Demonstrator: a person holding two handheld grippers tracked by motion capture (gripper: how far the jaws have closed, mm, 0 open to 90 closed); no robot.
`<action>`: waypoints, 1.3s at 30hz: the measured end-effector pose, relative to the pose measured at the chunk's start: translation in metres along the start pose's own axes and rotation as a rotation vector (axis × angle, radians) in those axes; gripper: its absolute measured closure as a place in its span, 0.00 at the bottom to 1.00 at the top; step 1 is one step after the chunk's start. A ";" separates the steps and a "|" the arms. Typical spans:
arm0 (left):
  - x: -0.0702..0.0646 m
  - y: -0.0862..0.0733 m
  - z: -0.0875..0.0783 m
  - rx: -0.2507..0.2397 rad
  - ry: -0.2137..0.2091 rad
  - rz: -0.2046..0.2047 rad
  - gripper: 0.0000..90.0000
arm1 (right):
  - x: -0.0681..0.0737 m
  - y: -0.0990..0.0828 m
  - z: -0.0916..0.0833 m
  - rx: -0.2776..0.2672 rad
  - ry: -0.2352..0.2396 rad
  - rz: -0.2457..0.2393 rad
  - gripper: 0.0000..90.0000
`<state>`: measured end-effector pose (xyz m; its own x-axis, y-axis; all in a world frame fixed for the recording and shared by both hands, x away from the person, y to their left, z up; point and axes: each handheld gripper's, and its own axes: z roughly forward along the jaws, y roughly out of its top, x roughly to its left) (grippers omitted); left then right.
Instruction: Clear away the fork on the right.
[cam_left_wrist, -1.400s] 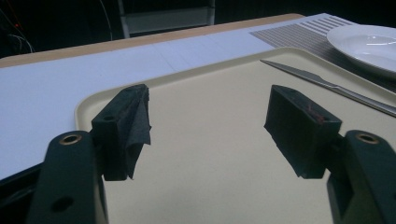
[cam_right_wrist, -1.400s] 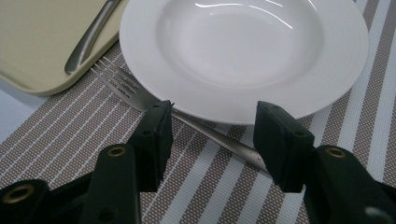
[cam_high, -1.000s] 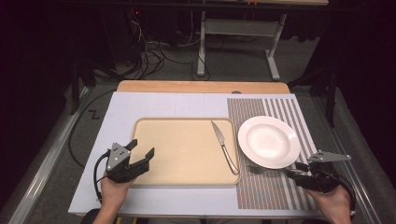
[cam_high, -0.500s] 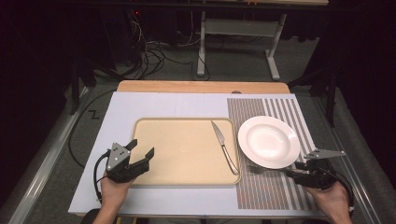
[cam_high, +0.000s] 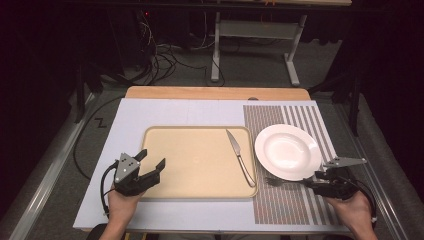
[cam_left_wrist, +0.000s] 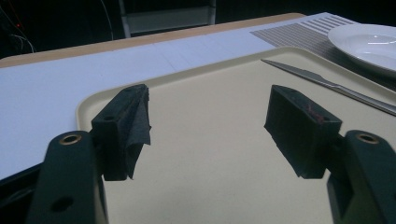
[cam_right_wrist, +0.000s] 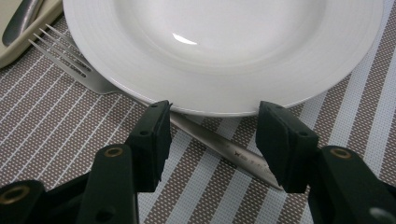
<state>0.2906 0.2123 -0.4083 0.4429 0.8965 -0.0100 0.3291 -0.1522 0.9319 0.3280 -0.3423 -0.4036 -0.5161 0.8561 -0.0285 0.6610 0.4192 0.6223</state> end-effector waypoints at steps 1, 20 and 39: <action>0.000 0.000 0.000 0.000 0.000 -0.001 0.35 | -0.001 -0.001 0.000 0.001 0.000 0.004 0.51; 0.000 0.000 0.000 0.005 0.005 0.004 0.35 | -0.006 -0.003 0.017 0.040 0.039 0.014 0.48; -0.001 0.000 0.001 0.007 -0.001 0.002 0.35 | 0.003 -0.001 0.025 0.070 0.055 -0.040 0.50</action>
<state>0.2911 0.2111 -0.4088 0.4445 0.8958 -0.0091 0.3344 -0.1565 0.9294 0.3391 -0.3324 -0.4238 -0.5709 0.8210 -0.0081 0.6748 0.4749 0.5650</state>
